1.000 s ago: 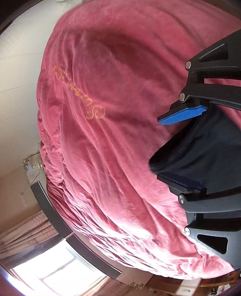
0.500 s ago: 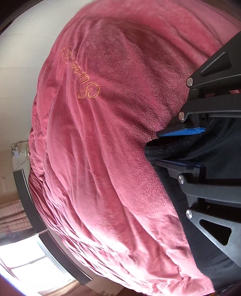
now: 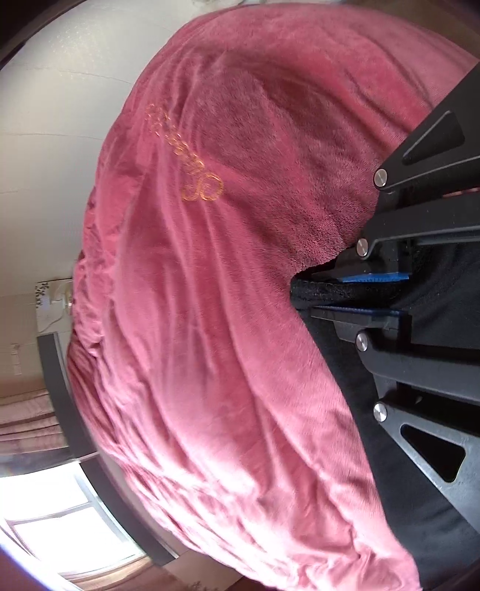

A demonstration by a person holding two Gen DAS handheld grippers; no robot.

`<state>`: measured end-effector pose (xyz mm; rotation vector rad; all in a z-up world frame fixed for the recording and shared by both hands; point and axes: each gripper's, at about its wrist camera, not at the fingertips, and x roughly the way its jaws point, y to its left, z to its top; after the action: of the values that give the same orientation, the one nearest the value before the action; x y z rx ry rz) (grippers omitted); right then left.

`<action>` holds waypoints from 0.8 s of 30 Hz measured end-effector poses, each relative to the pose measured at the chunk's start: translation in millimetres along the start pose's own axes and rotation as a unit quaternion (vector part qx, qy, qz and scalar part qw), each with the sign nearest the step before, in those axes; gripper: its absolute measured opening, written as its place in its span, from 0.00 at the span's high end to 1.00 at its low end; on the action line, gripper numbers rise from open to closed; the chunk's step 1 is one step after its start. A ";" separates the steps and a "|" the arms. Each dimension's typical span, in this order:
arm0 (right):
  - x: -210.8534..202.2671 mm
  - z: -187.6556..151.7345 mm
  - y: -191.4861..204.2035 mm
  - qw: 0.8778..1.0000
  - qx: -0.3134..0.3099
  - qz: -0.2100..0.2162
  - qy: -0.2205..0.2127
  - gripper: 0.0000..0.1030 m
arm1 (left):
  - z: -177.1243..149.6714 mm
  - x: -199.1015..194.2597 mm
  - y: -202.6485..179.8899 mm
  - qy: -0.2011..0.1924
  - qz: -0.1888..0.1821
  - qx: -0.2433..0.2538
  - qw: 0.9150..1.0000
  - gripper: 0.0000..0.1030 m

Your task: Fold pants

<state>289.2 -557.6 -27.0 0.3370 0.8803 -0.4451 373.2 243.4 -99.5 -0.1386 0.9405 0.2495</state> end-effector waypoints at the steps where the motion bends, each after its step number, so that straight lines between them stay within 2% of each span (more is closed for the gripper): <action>1: -6.3 0.5 -0.5 1.000 0.000 0.002 -0.004 0.90 | 0.0 -11.4 4.2 -0.012 -0.011 -0.005 1.000 0.94; 5: -40.9 -2.8 -7.1 1.000 0.008 0.018 -0.022 0.90 | -3.7 -59.1 23.3 -0.050 -0.052 -0.023 0.997 0.94; 10: -80.2 -17.4 -28.6 0.998 0.043 0.041 -0.034 0.90 | -26.7 -123.7 47.2 -0.092 -0.103 -0.044 0.989 0.94; 18: -129.0 -58.0 -77.3 0.992 0.092 0.068 -0.047 0.90 | -93.3 -198.8 87.0 -0.125 -0.155 -0.086 0.976 0.94; 24: -156.0 -98.1 -112.0 0.989 0.113 0.083 -0.052 0.90 | -145.5 -224.8 116.7 -0.131 -0.182 -0.127 0.966 0.94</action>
<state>81.1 -572.3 27.9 0.5858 0.6951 -0.4057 101.3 289.0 -2.9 -0.4988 0.6031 0.0443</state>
